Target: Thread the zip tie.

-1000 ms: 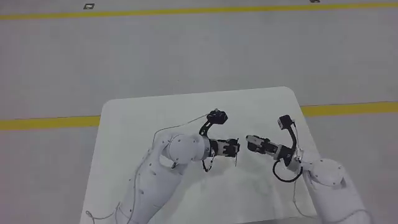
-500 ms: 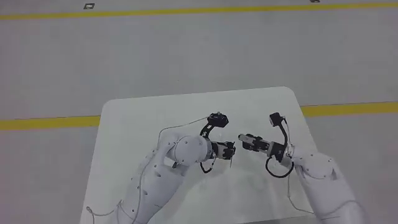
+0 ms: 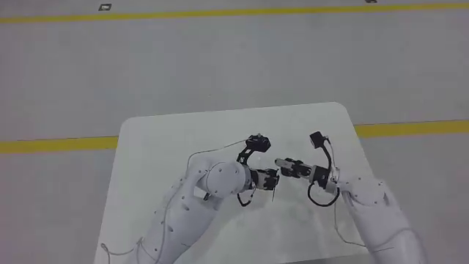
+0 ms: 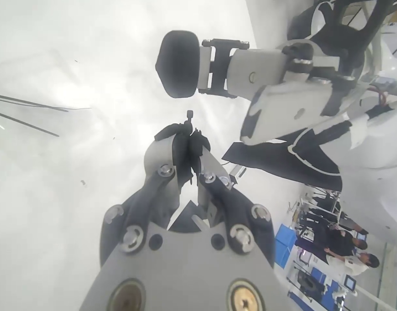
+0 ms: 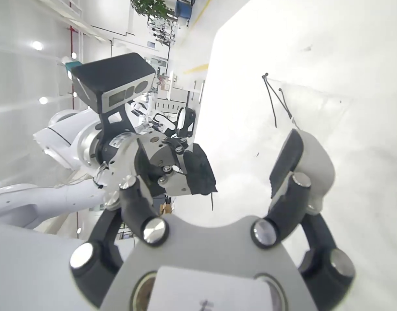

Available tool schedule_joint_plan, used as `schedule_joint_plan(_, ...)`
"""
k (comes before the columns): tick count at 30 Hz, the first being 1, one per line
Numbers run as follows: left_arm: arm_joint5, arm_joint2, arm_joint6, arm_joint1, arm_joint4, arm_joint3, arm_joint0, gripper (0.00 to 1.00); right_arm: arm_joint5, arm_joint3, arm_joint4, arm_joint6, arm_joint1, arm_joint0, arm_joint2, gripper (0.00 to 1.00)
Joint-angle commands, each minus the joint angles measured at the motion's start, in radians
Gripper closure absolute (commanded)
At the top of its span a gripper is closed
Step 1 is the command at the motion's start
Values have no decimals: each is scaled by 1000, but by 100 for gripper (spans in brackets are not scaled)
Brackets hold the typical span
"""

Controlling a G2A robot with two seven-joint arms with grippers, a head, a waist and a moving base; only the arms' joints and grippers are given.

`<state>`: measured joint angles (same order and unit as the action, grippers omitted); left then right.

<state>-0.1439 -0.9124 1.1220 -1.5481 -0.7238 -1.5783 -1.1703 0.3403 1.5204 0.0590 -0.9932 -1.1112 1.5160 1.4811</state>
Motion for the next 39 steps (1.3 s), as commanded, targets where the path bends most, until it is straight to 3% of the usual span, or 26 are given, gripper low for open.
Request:
schedule_joint_plan(1, -9, 3, 1, 3, -4, -2, 2, 100, 0, -13, 15, -9, 1, -7, -3, 66)
schedule_joint_plan(4, -21, 8, 1, 8, -2, -6, 4, 100, 0, -26, 34, -27, 4, -16, -6, 88)
schedule_joint_plan(8, -37, 16, 3, 15, -8, -9, 7, 100, 0, -26, 37, -50, 8, -19, -6, 96)
schedule_joint_plan(16, -53, 38, -2, 25, -10, -5, 21, 100, 0, -22, 30, -63, 15, -18, -9, 97)
schedule_joint_plan(29, -85, 72, -14, 38, -8, 16, 49, 100, 0, -13, 26, -58, 23, -21, -22, 80)
schedule_joint_plan(39, -99, 97, -18, 45, 2, 35, 76, 100, 0, -19, 8, -55, 27, -31, -42, 87)
